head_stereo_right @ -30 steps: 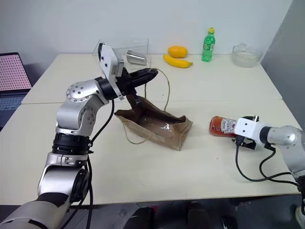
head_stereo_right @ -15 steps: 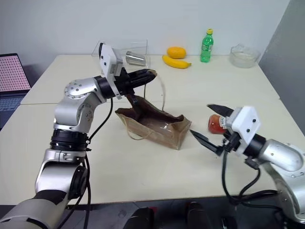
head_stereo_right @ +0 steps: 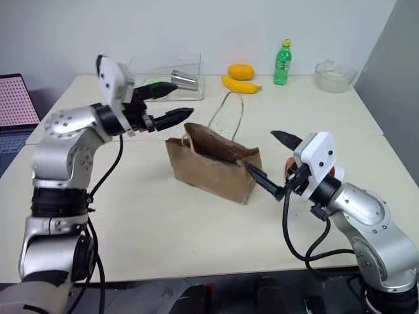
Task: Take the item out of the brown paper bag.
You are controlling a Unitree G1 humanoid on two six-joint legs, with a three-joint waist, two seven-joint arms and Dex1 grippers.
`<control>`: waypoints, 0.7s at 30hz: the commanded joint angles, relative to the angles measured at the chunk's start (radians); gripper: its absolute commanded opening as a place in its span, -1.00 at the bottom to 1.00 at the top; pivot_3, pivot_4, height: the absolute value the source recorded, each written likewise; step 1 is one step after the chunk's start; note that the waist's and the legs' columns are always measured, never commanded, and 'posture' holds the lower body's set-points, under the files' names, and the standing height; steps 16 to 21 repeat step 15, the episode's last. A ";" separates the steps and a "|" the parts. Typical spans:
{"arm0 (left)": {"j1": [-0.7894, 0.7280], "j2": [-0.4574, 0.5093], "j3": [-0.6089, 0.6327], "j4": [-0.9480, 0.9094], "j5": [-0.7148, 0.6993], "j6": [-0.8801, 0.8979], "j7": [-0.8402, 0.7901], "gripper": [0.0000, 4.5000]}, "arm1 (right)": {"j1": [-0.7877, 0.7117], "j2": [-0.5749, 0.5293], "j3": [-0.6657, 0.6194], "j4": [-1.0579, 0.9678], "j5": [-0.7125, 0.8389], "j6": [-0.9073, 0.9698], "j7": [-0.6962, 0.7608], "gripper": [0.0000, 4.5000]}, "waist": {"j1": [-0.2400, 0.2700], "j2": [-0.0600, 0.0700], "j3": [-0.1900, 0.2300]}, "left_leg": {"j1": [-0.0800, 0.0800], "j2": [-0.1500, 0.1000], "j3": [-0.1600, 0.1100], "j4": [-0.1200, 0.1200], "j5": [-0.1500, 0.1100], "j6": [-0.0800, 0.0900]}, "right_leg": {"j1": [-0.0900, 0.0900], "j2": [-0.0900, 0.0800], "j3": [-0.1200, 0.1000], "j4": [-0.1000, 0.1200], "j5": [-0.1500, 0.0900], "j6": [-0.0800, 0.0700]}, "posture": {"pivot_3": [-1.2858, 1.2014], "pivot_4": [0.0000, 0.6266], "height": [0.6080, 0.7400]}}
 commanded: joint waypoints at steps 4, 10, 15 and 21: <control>0.361 -0.085 0.103 -0.373 0.121 0.032 0.350 0.64 | 0.139 0.100 0.049 0.005 -0.157 -0.180 -0.094 1.00 | 0.008 0.001 -0.002 | -0.001 0.000 0.002 -0.001 0.000 0.000 | -0.001 -0.001 0.002 -0.001 0.000 0.000 | 0.03 -0.52 1.00; 0.575 -0.157 0.074 -0.523 0.152 0.026 0.453 0.64 | 0.270 0.254 0.094 0.132 -0.309 -0.450 -0.183 1.00 | 0.025 0.001 -0.002 | 0.004 0.000 0.002 0.001 0.000 0.001 | 0.005 -0.001 0.001 -0.001 0.001 -0.001 | 0.03 -0.52 1.00; 0.654 -0.244 0.026 -0.502 0.177 -0.070 0.500 0.64 | 0.332 0.333 0.047 0.227 -0.293 -0.573 -0.200 1.00 | 0.027 0.001 -0.002 | 0.016 0.000 0.003 -0.002 -0.001 0.001 | 0.016 -0.001 0.002 -0.003 0.001 -0.001 | 0.03 -0.52 1.00; 0.654 -0.244 0.026 -0.502 0.177 -0.070 0.500 0.64 | 0.332 0.333 0.047 0.227 -0.293 -0.573 -0.200 1.00 | 0.027 0.001 -0.002 | 0.016 0.000 0.003 -0.002 -0.001 0.001 | 0.016 -0.001 0.002 -0.003 0.001 -0.001 | 0.03 -0.52 1.00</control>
